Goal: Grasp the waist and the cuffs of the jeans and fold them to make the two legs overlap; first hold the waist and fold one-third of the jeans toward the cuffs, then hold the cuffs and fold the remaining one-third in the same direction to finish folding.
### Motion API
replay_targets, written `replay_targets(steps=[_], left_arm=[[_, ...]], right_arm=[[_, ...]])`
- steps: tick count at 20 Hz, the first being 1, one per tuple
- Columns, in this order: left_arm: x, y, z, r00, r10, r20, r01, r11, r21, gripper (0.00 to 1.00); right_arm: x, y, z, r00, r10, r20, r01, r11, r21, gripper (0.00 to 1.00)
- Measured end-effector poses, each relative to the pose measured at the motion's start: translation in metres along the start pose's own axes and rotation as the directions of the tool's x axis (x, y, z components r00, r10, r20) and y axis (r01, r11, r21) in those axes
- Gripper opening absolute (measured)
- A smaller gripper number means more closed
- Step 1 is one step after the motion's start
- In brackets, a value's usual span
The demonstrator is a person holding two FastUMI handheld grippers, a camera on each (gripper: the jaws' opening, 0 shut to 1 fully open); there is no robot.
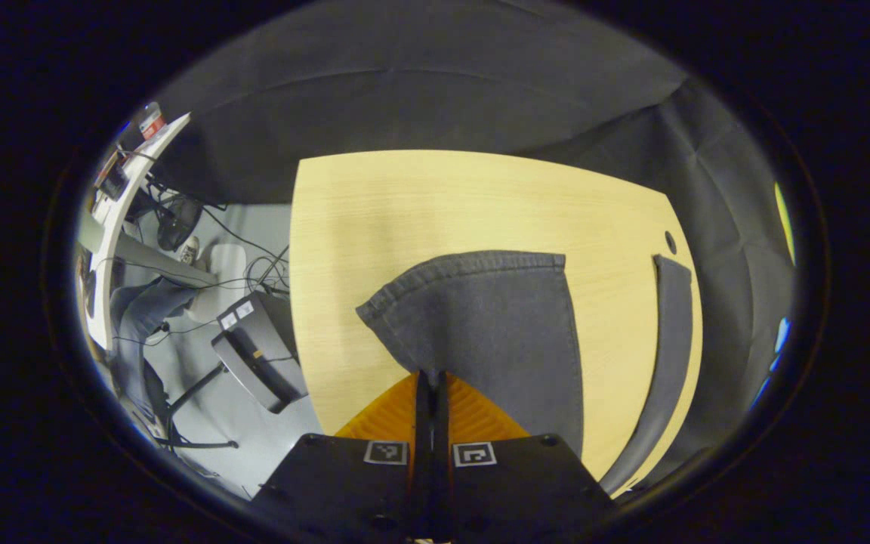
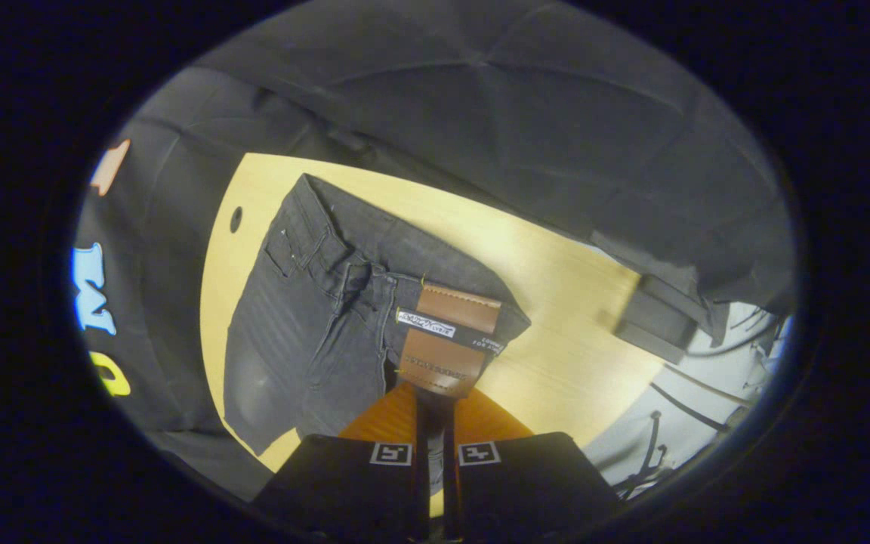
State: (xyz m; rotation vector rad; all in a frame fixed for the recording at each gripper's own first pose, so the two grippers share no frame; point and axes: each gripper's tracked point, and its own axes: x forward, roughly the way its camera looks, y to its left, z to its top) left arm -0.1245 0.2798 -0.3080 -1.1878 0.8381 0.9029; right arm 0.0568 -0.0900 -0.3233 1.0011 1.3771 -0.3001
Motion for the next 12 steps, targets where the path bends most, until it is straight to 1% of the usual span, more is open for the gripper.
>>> replay_targets(steps=[2,4,7,10,12], left_arm=[[-0.013,-0.006,0.003,1.000,-0.005,0.000,0.005,1.000,-0.012,0.08],[-0.025,-0.033,0.010,1.000,-0.024,0.014,0.024,0.999,0.024,0.08],[-0.037,-0.101,0.020,0.997,-0.074,0.035,0.068,0.988,0.139,0.08],[-0.044,-0.176,0.027,0.988,-0.145,0.051,0.127,0.959,0.253,0.08],[-0.050,-0.223,0.032,0.980,-0.196,0.044,0.178,0.948,0.263,0.08]], right_arm=[[-0.008,0.007,0.002,1.000,0.012,-0.019,-0.010,0.998,0.066,0.07],[-0.012,0.019,0.007,0.999,0.044,-0.020,-0.041,0.993,0.114,0.07],[-0.043,0.038,0.006,0.995,0.097,-0.009,-0.095,0.987,0.128,0.07],[-0.061,0.074,0.016,0.985,0.174,0.001,-0.172,0.974,0.151,0.07],[-0.064,0.090,0.023,0.977,0.215,0.014,-0.214,0.964,0.159,0.06]])
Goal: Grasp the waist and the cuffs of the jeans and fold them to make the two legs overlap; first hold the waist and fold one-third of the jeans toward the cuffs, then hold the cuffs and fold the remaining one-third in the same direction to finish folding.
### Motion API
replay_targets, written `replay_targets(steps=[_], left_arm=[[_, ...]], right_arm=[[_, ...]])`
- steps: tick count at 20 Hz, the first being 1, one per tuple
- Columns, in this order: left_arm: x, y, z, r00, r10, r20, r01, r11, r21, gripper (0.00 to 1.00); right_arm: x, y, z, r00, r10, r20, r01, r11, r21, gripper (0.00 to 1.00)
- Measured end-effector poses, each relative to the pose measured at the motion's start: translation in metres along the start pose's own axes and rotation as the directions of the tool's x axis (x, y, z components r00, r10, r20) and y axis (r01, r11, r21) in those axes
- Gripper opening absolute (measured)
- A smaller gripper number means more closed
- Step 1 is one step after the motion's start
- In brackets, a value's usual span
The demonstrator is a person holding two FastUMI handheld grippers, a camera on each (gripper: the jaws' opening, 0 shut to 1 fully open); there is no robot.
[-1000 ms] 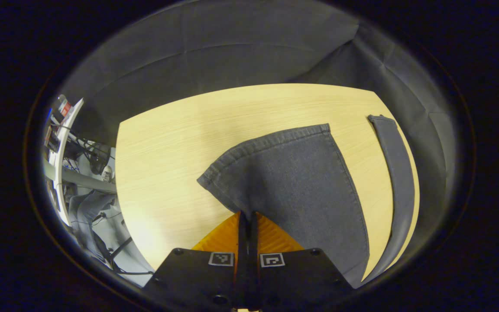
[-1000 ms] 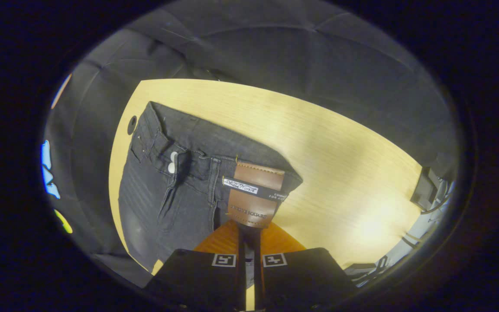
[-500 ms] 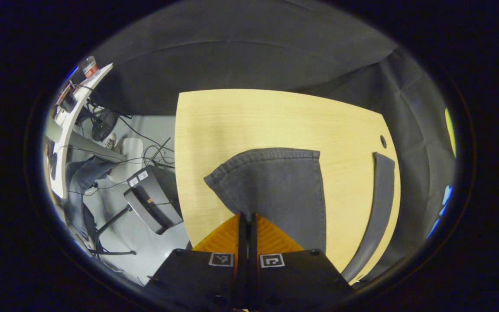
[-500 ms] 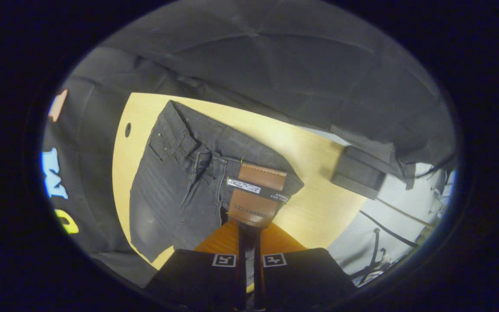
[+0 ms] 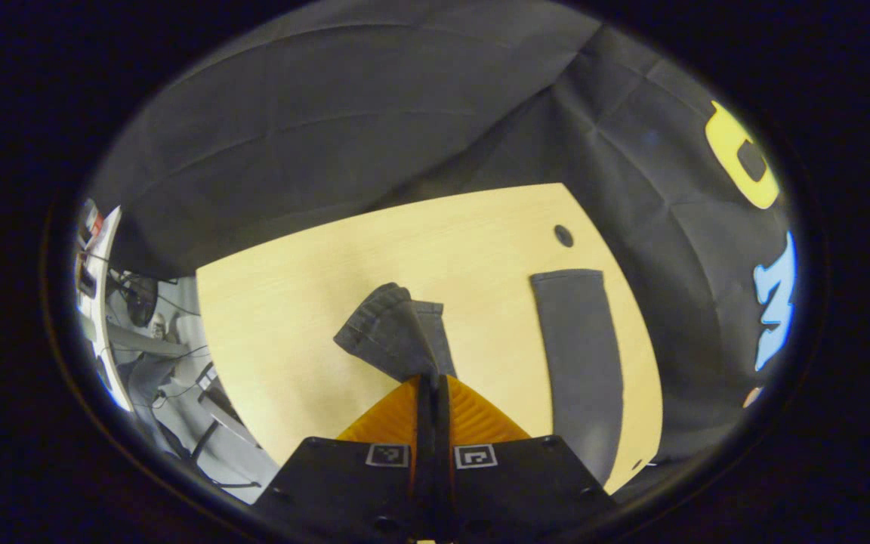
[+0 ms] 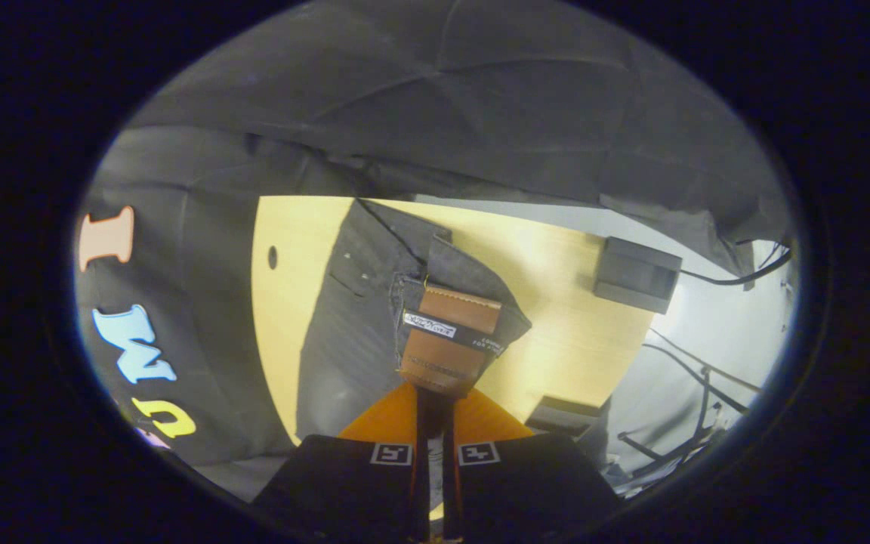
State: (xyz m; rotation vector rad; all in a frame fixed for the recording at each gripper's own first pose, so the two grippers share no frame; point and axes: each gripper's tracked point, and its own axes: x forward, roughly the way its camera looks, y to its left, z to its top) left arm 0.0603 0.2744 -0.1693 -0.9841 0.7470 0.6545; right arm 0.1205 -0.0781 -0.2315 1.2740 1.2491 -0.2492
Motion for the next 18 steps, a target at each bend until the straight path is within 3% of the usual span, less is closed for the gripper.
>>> replay_targets(steps=[5,9,13,15,18], left_arm=[[0.024,-0.079,0.032,0.999,-0.041,-0.003,0.041,0.995,0.095,0.05],[0.068,-0.129,0.030,0.999,-0.009,-0.052,0.016,0.991,0.136,0.10],[0.123,-0.188,0.028,0.992,0.025,-0.124,0.001,0.979,0.203,0.07],[0.142,-0.225,0.025,0.990,0.015,-0.139,0.022,0.963,0.268,0.07],[0.175,-0.250,0.007,0.983,0.065,-0.174,0.015,0.907,0.421,0.07]], right_arm=[[0.008,0.054,0.020,0.997,0.071,-0.007,-0.071,0.998,-0.004,0.07],[0.038,0.096,0.046,0.997,0.079,-0.008,-0.079,0.997,-0.016,0.06],[0.087,0.137,0.078,0.998,0.066,-0.011,-0.066,0.997,0.035,0.07],[0.111,0.152,0.096,0.999,0.049,0.002,-0.049,0.997,0.052,0.07],[0.144,0.178,0.116,0.998,0.061,0.020,-0.063,0.992,0.108,0.06]])
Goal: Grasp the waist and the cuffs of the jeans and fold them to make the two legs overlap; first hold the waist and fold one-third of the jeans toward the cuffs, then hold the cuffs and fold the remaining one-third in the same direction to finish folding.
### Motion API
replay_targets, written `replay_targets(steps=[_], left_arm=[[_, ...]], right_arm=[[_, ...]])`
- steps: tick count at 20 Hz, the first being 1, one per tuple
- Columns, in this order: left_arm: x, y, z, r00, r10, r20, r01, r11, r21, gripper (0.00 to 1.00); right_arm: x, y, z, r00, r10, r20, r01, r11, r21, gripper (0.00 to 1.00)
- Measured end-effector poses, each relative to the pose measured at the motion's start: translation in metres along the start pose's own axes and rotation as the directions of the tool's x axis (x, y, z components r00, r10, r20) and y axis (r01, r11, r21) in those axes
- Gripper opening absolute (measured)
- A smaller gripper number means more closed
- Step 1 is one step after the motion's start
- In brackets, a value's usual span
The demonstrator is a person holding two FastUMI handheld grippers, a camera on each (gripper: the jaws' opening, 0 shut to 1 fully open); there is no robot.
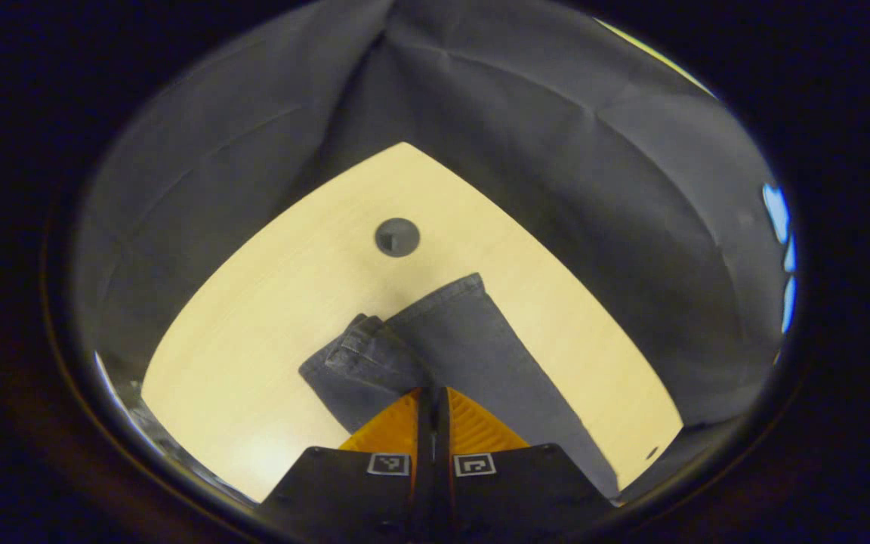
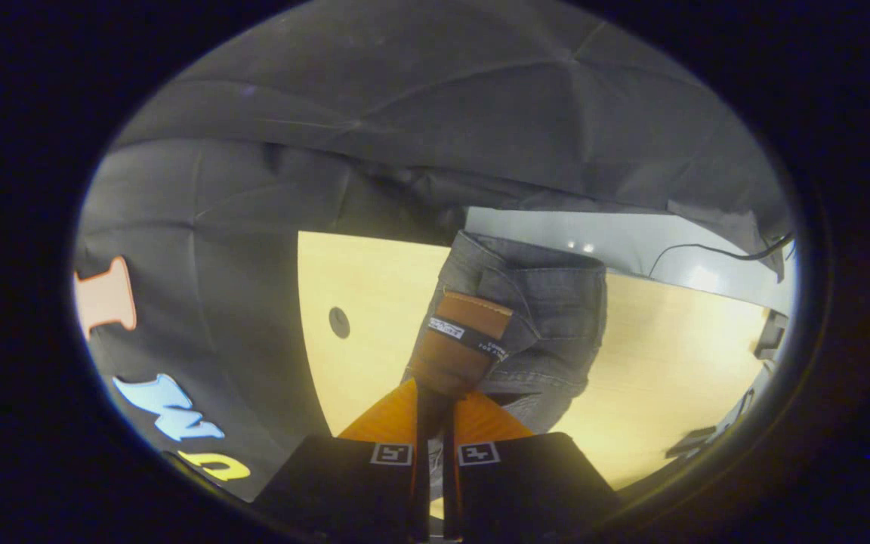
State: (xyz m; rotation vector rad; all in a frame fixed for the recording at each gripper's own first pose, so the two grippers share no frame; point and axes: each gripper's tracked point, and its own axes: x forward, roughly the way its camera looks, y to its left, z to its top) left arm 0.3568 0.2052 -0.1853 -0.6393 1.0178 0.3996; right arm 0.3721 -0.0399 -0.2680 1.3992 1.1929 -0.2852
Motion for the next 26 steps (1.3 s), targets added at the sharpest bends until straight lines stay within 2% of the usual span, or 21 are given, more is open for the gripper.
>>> replay_targets(steps=[5,6,7,8,9,11,12,14,16,19,22,25,26], left_arm=[[0.012,-0.021,-0.006,0.999,0.046,-0.007,-0.044,0.989,0.141,0.07],[0.006,-0.017,-0.002,0.995,0.101,0.015,-0.102,0.974,0.205,0.13],[-0.001,-0.009,0.011,0.982,0.172,0.081,-0.187,0.947,0.260,0.27],[-0.011,-0.007,0.025,0.971,0.194,0.143,-0.229,0.926,0.299,0.62],[-0.020,-0.012,0.037,0.969,0.163,0.185,-0.214,0.930,0.300,0.97],[-0.037,-0.019,0.054,0.966,0.105,0.236,-0.164,0.955,0.246,0.95],[-0.037,-0.015,0.054,0.967,0.073,0.244,-0.126,0.969,0.211,0.93],[-0.050,-0.021,0.064,0.966,-0.029,0.256,0.001,0.994,0.107,0.92],[-0.061,-0.017,0.064,0.963,-0.079,0.258,0.086,0.996,-0.018,0.93],[-0.054,-0.007,0.058,0.960,-0.105,0.259,0.141,0.982,-0.128,0.92],[-0.052,0.021,0.035,0.966,-0.082,0.243,0.130,0.974,-0.184,0.91],[-0.070,0.047,0.009,0.958,-0.131,0.254,0.205,0.934,-0.293,0.94],[-0.072,0.070,0.000,0.957,-0.133,0.258,0.215,0.922,-0.321,0.94]], right_arm=[[0.033,0.013,0.010,1.000,-0.024,0.012,0.024,0.999,-0.040,0.07],[0.039,0.015,0.013,1.000,-0.013,0.026,0.014,0.999,-0.048,0.07],[0.040,0.019,0.013,1.000,0.014,0.027,-0.012,0.998,-0.065,0.10],[0.039,0.027,0.019,0.996,0.079,0.050,-0.074,0.993,-0.095,0.15],[0.036,0.035,0.023,0.988,0.127,0.086,-0.115,0.985,-0.129,0.43],[0.018,0.044,0.044,0.970,0.181,0.160,-0.152,0.972,-0.177,1.00],[0.008,0.041,0.047,0.968,0.176,0.178,-0.145,0.974,-0.176,0.95],[-0.005,0.027,0.048,0.972,0.164,0.166,-0.136,0.976,-0.168,0.95],[-0.012,0.002,0.045,0.979,0.140,0.148,-0.117,0.982,-0.151,0.95],[-0.020,-0.039,0.031,0.987,0.096,0.126,-0.080,0.988,-0.128,0.95],[-0.019,-0.082,0.013,0.995,0.050,0.081,-0.041,0.994,-0.104,0.95],[-0.008,-0.088,-0.003,0.998,0.040,0.040,-0.038,0.998,-0.053,0.95],[-0.005,-0.088,-0.008,0.999,0.043,0.029,-0.042,0.998,-0.039,0.96]])
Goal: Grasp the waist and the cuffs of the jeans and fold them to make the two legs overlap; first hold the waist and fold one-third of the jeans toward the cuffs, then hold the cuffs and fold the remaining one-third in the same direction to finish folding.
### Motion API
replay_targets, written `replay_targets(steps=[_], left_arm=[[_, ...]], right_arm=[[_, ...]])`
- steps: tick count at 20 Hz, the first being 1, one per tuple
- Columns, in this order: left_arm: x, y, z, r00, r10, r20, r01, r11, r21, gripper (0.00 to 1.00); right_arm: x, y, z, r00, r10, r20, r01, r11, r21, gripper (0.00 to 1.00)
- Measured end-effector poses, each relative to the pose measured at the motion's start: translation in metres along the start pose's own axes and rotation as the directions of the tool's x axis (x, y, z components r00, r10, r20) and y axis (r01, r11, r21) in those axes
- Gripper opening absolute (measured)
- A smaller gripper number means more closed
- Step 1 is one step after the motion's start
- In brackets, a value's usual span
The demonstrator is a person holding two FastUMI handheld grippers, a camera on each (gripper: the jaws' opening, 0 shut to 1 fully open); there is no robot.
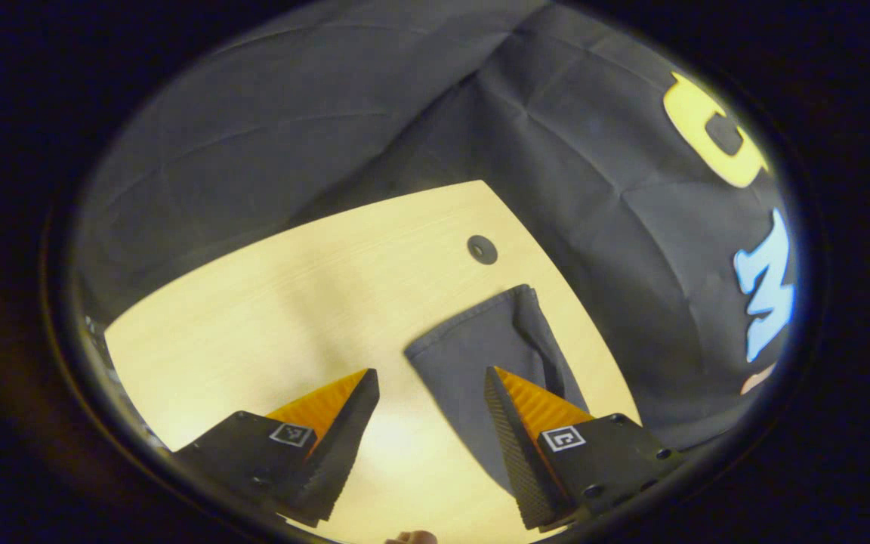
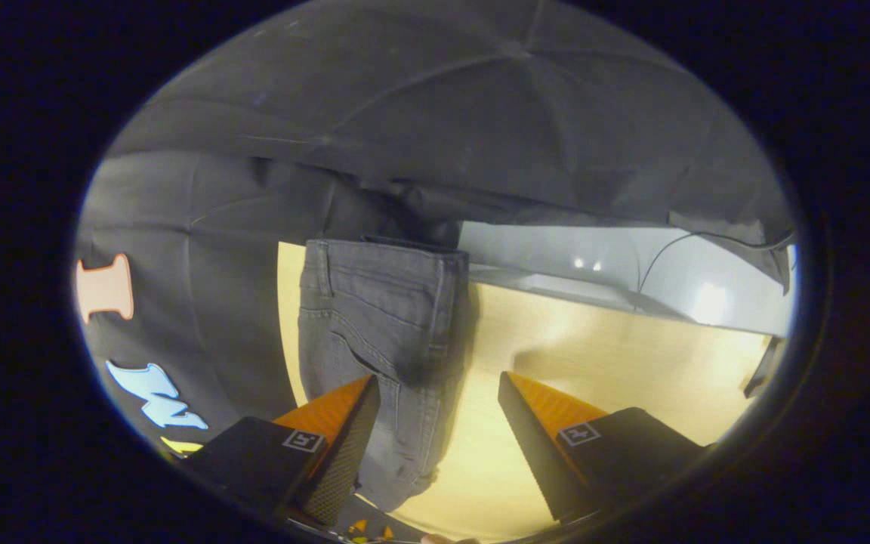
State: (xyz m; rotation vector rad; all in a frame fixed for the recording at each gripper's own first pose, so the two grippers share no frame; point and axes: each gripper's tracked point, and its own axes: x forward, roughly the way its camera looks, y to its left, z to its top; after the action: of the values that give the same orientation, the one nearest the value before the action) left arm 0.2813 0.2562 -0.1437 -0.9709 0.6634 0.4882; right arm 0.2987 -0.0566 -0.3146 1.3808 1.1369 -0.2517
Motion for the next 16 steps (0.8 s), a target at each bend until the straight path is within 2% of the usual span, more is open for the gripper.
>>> replay_targets(steps=[1,2,5,7,10,12,14,15,16], left_arm=[[-0.014,0.019,-0.004,1.000,0.012,0.008,-0.012,1.000,-0.018,1.00],[-0.034,0.051,-0.008,0.999,0.031,0.014,-0.031,0.999,-0.030,0.94],[-0.079,0.110,-0.030,0.997,0.068,0.046,-0.063,0.993,-0.104,0.94],[-0.108,0.149,-0.060,0.996,0.081,0.041,-0.073,0.983,-0.168,0.94],[-0.128,0.208,-0.128,0.991,0.131,-0.034,-0.135,0.954,-0.266,0.94],[-0.135,0.225,-0.162,0.988,0.136,-0.078,-0.155,0.927,-0.343,0.94],[-0.134,0.230,-0.183,0.987,0.126,-0.102,-0.157,0.904,-0.398,0.94],[-0.136,0.230,-0.190,0.987,0.123,-0.107,-0.156,0.899,-0.408,0.94],[-0.137,0.229,-0.193,0.987,0.122,-0.105,-0.154,0.900,-0.407,0.94]], right_arm=[[0.005,0.002,-0.004,1.000,0.000,-0.010,0.000,1.000,0.005,0.95],[0.011,0.003,-0.008,1.000,0.001,-0.017,-0.001,1.000,0.006,0.96],[0.037,0.015,-0.022,0.999,-0.010,-0.032,0.011,0.999,0.044,0.95],[0.049,0.028,-0.017,1.000,-0.013,0.017,0.011,0.993,0.117,0.83],[0.049,0.018,-0.015,0.999,-0.050,0.004,0.048,0.985,0.167,0.75],[0.045,0.013,-0.016,0.999,-0.052,-0.007,0.052,0.991,0.126,0.57],[0.046,0.007,-0.017,0.998,-0.057,0.005,0.056,0.996,0.070,0.55],[0.045,0.005,-0.016,0.998,-0.055,0.020,0.054,0.998,0.041,0.41],[0.046,0.004,-0.017,0.998,-0.055,0.036,0.055,0.998,0.009,0.35]])
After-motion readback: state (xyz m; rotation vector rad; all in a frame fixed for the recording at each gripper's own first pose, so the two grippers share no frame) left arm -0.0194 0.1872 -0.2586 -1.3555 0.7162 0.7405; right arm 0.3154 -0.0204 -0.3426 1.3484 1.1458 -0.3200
